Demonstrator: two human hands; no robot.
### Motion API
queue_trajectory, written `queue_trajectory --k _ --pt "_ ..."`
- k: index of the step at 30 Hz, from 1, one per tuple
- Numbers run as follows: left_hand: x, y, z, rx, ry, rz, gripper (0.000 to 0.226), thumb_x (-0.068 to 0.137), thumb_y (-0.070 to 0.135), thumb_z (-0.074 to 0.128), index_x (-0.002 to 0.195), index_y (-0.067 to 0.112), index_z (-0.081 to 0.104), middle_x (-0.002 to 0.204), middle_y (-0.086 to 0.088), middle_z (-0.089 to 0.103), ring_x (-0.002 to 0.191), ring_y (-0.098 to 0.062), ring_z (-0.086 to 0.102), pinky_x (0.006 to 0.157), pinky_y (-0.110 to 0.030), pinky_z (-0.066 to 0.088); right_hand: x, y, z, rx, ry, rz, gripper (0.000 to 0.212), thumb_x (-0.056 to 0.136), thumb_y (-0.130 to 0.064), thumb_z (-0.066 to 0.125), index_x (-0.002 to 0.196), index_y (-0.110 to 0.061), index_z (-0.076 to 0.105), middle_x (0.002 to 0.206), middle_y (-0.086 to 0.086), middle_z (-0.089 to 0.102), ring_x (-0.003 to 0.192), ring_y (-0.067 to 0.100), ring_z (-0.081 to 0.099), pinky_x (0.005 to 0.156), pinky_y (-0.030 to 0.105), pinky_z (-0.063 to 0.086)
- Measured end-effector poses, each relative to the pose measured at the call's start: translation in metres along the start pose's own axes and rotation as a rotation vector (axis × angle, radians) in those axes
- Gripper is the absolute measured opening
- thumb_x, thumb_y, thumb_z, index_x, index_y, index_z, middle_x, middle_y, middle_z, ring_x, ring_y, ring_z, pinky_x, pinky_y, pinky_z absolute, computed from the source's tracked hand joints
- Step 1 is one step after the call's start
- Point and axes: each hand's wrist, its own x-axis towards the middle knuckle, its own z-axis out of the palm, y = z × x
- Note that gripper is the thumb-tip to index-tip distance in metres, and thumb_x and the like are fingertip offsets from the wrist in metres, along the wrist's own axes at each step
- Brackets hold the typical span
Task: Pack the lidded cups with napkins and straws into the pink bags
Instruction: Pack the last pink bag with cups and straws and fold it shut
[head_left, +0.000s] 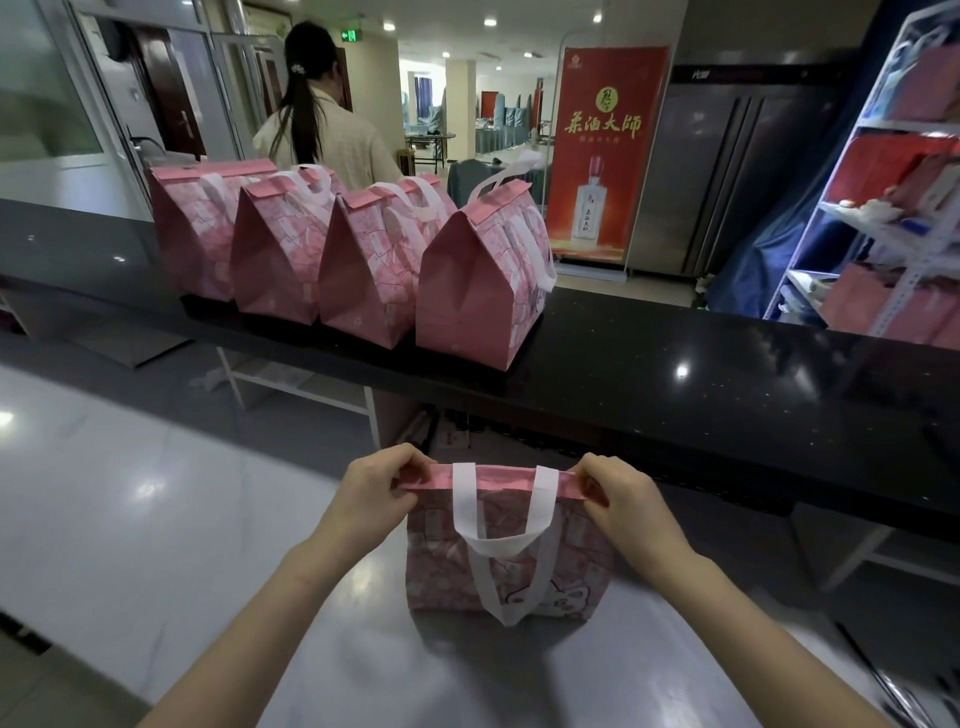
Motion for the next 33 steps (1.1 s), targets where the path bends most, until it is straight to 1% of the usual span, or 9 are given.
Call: queue_trajectory --k 5,7,11,14,18,21,24,28,33 --pt "-0.006 0.004 -0.001 0.035 -0.033 0.127 0.023 0.08 0.012 0.074 0.096 0.027 0.068 0.095 0.021 0.063 0.091 0.0 0.062 0.077 -0.011 0.049 -0.003 0.005 -0.004 0.023 -0.053 -0.006 0.018 0.086 -0.025 0.07 0.102 -0.027 0.063 0.101 -0.015 0.061 0.092 0.004 0.057 0.079 0.025 0.053" --pt "-0.006 0.004 -0.001 0.054 -0.006 0.126 0.017 0.083 0.012 0.071 0.091 0.027 0.068 0.093 0.022 0.063 0.089 0.001 0.061 0.075 -0.01 0.049 -0.004 0.005 -0.007 0.129 -0.071 0.034 0.018 0.085 -0.032 0.07 0.101 -0.034 0.064 0.102 -0.022 0.062 0.095 0.001 0.059 0.08 0.021 0.053" --pt "-0.004 0.005 0.002 0.09 0.045 0.049 0.023 0.081 0.01 0.075 0.09 0.027 0.063 0.084 0.019 0.063 0.08 0.001 0.061 0.073 -0.012 0.051 -0.003 0.003 -0.013 0.253 -0.096 0.146 0.027 0.085 -0.025 0.072 0.097 -0.041 0.054 0.098 -0.02 0.064 0.093 0.0 0.062 0.075 0.022 0.058" --pt "-0.002 0.009 0.007 0.035 0.053 0.022 0.026 0.081 0.007 0.074 0.092 0.026 0.061 0.083 0.018 0.063 0.08 0.002 0.062 0.072 -0.012 0.053 -0.004 0.001 -0.012 0.194 -0.034 0.138 0.025 0.084 -0.016 0.072 0.1 -0.033 0.064 0.092 -0.019 0.065 0.089 0.0 0.063 0.077 0.023 0.058" --pt "-0.001 0.01 0.01 0.038 0.052 -0.01 0.027 0.084 0.007 0.071 0.089 0.03 0.06 0.083 0.017 0.062 0.082 0.0 0.062 0.072 -0.013 0.054 -0.005 -0.004 -0.01 0.178 0.026 0.106 0.013 0.081 -0.011 0.075 0.09 -0.021 0.073 0.083 -0.011 0.07 0.08 0.003 0.066 0.073 0.028 0.059" --pt "-0.001 0.009 0.004 0.05 0.007 -0.007 0.029 0.083 0.011 0.071 0.099 0.033 0.062 0.086 0.018 0.064 0.084 0.002 0.062 0.074 -0.011 0.053 -0.001 -0.006 -0.019 0.118 -0.058 0.139 0.013 0.085 -0.019 0.071 0.094 -0.027 0.07 0.089 -0.013 0.069 0.087 0.003 0.064 0.078 0.029 0.058" --pt "0.003 0.013 -0.004 0.049 -0.058 0.017 0.032 0.084 0.019 0.061 0.11 0.037 0.063 0.09 0.024 0.065 0.089 0.006 0.061 0.076 -0.011 0.051 0.008 -0.008 -0.034 -0.084 -0.176 0.177 0.016 0.092 -0.035 0.059 0.105 -0.04 0.065 0.097 -0.019 0.067 0.09 0.002 0.062 0.079 0.029 0.055" --pt "0.014 0.032 -0.001 0.162 -0.087 0.113 0.034 0.093 0.043 0.044 0.119 0.033 0.064 0.106 0.025 0.063 0.096 0.01 0.055 0.085 -0.016 0.044 0.025 -0.025 -0.033 -0.041 -0.216 0.146 0.028 0.098 -0.04 0.046 0.12 -0.036 0.062 0.107 -0.014 0.069 0.098 0.006 0.062 0.108 0.042 0.038" --pt "0.022 0.044 0.019 0.386 -0.153 0.229 0.033 0.093 0.044 0.055 0.12 0.027 0.064 0.11 0.009 0.064 0.101 -0.011 0.057 0.084 -0.027 0.045 0.029 -0.041 -0.013 -0.006 -0.233 0.033 0.028 0.089 -0.034 0.063 0.117 -0.032 0.062 0.112 -0.012 0.062 0.101 0.008 0.059 0.087 0.03 0.052"
